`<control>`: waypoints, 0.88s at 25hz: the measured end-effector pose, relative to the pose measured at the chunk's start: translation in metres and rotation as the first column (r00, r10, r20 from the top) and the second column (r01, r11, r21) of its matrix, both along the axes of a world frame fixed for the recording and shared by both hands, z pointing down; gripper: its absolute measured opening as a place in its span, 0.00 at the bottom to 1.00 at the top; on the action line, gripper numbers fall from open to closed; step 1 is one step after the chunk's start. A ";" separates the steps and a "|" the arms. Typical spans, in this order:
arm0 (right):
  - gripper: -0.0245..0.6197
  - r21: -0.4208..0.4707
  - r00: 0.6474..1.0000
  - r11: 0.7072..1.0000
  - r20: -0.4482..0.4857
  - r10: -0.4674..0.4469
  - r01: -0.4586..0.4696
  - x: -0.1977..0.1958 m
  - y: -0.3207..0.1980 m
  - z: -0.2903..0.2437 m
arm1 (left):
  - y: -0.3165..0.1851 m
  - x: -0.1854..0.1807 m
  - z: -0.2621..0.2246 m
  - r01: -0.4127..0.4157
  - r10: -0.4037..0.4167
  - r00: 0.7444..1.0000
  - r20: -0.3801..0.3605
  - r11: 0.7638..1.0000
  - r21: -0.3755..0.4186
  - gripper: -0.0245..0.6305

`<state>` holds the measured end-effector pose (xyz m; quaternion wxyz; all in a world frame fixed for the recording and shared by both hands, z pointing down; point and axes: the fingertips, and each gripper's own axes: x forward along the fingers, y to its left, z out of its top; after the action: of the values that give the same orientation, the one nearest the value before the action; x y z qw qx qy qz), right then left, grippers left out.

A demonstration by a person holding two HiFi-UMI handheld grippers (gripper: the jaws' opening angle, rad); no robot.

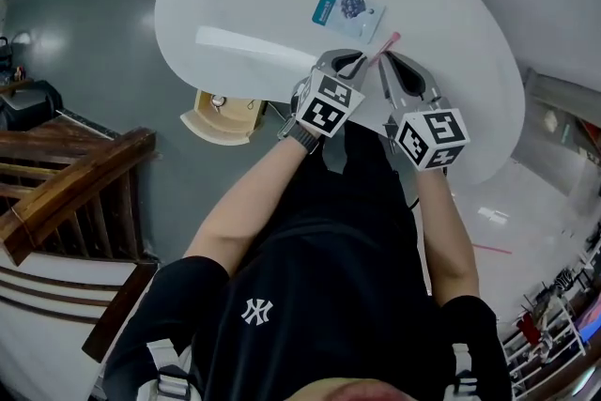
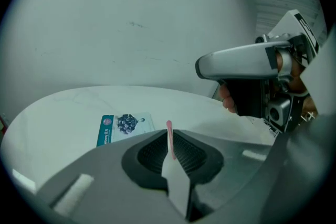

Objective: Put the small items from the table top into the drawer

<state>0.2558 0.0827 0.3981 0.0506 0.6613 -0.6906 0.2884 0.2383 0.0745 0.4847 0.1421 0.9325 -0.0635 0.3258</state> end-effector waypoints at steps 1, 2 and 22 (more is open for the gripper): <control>0.08 -0.001 1.000 1.000 0.003 -0.002 0.002 0.006 0.002 0.001 | 0.003 0.005 0.003 -0.004 0.004 1.000 0.011 1.000 0.003 0.09; 0.08 -0.004 1.000 1.000 0.004 -0.002 0.002 0.013 0.004 0.003 | 0.005 0.011 0.007 -0.008 0.008 1.000 0.023 1.000 0.007 0.10; 0.08 -0.051 0.995 0.998 0.084 -0.044 0.048 0.081 0.013 0.046 | 0.018 0.061 0.090 -0.041 0.015 0.957 0.290 0.996 0.085 0.18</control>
<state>0.3368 0.0956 0.4436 0.0460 0.6311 -0.6992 0.3328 0.2994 0.0921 0.5747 0.0847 0.8811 -0.0850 0.4575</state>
